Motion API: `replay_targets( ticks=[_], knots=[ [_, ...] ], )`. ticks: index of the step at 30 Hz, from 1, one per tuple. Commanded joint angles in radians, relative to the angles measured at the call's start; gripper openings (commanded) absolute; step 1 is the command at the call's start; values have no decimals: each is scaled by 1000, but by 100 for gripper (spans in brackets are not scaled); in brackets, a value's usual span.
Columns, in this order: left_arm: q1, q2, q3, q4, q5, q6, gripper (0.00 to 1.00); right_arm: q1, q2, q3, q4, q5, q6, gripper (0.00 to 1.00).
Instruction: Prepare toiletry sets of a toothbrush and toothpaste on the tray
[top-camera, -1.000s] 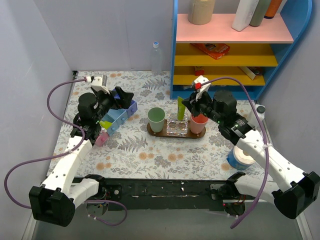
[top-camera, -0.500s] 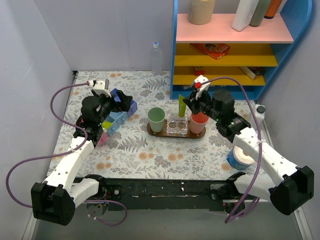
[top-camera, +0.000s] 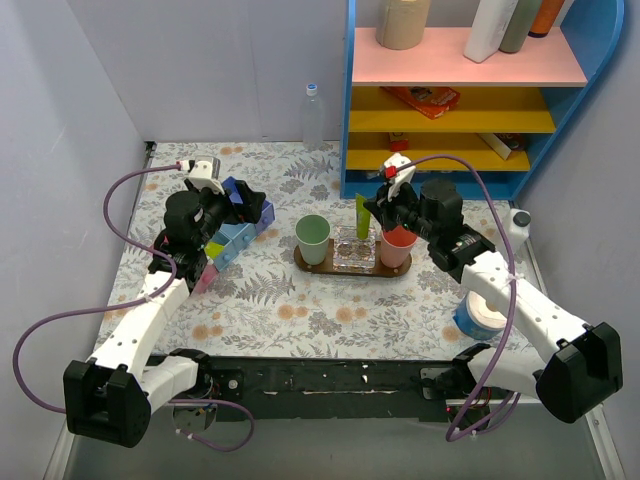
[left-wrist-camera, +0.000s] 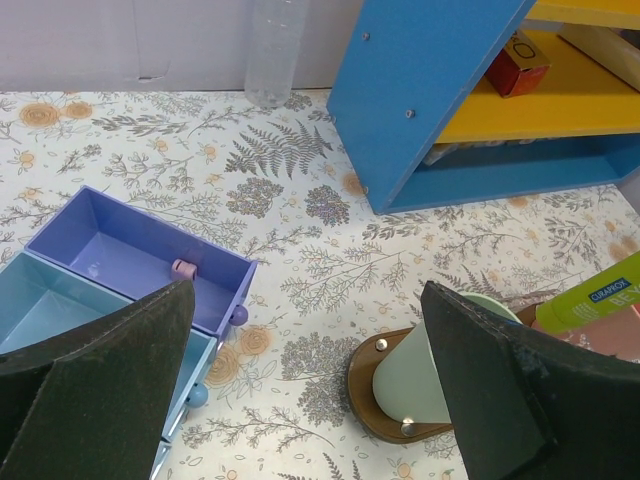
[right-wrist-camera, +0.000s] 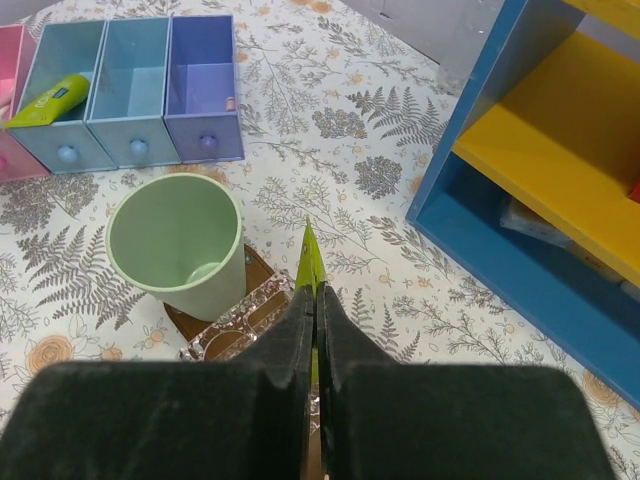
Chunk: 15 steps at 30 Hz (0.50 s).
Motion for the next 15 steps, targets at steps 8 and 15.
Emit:
replay_targets(
  ticks=[8,15],
  knots=[
    [2,1,1,17,-6,22,98,-11,-5,-17,71,-12,-10,1],
    [2,8,1,14,6,28,98,-11,7,-46,100,-16,-7,1]
  ],
)
